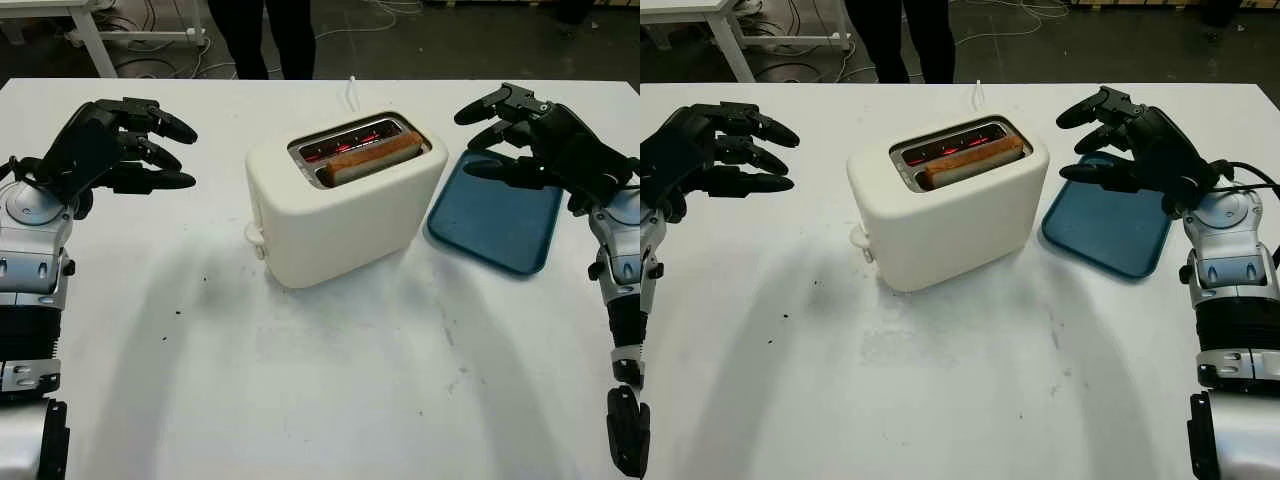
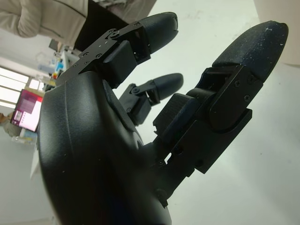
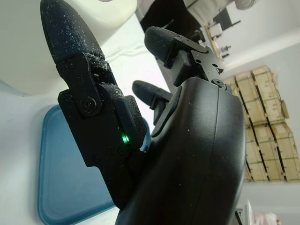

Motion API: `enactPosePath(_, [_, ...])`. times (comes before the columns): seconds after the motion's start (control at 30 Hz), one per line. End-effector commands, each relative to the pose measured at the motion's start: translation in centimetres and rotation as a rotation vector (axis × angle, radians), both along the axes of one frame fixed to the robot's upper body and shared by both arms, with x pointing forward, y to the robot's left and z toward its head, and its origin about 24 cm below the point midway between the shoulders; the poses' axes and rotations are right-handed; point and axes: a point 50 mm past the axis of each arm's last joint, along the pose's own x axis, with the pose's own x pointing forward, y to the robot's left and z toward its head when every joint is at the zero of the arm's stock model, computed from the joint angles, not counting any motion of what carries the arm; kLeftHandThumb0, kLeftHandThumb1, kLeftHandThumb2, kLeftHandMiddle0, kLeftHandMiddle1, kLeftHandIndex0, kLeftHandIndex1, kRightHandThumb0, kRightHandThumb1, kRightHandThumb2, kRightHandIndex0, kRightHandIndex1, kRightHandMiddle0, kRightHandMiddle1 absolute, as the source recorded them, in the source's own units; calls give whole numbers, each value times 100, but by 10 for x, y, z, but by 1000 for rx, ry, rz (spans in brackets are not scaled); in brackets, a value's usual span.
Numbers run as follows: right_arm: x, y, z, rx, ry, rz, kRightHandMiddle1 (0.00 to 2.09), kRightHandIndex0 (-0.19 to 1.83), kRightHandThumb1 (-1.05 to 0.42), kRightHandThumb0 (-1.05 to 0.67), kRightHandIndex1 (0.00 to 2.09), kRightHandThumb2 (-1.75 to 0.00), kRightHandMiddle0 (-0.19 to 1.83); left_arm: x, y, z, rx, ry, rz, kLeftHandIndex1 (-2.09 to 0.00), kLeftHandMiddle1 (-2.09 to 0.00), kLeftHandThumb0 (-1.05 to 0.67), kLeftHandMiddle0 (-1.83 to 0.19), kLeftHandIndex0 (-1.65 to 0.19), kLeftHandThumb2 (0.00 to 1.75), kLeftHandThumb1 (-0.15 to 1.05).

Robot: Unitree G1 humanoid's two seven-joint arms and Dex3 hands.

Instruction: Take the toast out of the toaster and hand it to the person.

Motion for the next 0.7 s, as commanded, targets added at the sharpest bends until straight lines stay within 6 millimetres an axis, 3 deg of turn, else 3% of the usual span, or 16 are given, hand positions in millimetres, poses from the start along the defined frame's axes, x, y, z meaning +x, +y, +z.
enactPosePath(0.0, [0, 0, 2, -1, -12, 1, 106, 10, -86, -98, 134, 0, 16, -1, 0, -2, -2, 5, 0, -69, -88, -105, -76, -80, 0, 53])
enactPosePath(0.67, [0, 1, 2, -7, -10, 2, 104, 11, -87, -98, 134, 0, 18, 0, 0, -2, 7, 2, -1, -70, -88, -105, -77, -80, 0, 54])
